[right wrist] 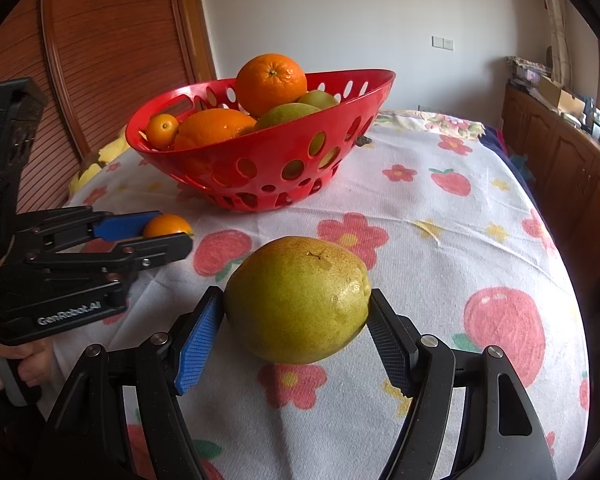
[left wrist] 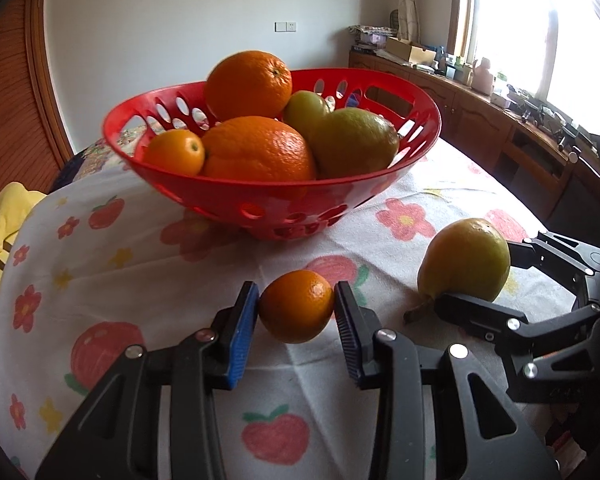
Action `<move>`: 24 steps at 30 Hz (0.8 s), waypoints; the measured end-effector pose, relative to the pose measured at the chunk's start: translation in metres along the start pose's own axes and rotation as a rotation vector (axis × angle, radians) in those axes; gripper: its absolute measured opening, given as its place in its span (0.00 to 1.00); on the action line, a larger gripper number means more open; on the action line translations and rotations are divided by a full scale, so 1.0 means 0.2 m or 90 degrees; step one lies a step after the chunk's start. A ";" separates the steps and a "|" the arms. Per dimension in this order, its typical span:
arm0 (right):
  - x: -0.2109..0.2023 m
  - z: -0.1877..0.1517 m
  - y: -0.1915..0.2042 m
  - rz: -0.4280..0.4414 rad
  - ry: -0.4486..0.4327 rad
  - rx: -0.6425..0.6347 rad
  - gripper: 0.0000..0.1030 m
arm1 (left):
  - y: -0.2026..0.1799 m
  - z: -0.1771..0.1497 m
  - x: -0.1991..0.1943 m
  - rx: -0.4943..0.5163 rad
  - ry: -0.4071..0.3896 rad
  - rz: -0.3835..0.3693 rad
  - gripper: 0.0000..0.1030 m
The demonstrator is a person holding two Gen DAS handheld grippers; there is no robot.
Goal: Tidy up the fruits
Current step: 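Close left tool on the tangerine while right tool grips the pomelo, then lift and carry the tangerine over the basket with left tool while right tool carries the pomelo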
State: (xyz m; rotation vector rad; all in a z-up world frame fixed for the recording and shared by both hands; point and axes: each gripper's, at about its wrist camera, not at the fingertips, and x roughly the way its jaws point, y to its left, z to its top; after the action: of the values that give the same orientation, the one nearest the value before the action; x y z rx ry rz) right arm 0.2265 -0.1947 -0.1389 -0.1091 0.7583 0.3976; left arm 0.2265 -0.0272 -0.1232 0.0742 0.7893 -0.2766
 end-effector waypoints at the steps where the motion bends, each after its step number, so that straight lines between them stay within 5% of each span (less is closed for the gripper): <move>1: 0.00 0.00 0.00 0.000 0.000 0.000 0.72 | 0.01 0.00 -0.02 -0.002 -0.003 0.001 0.36; 24: -0.04 0.02 -0.01 0.018 -0.009 0.003 0.71 | 0.12 0.22 -0.29 -0.008 -0.105 0.030 0.36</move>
State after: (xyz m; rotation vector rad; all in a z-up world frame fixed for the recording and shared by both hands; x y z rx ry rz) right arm 0.2246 -0.1978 -0.1319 -0.0912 0.7470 0.4226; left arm 0.2255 -0.0003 -0.0520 0.0574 0.6242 -0.2303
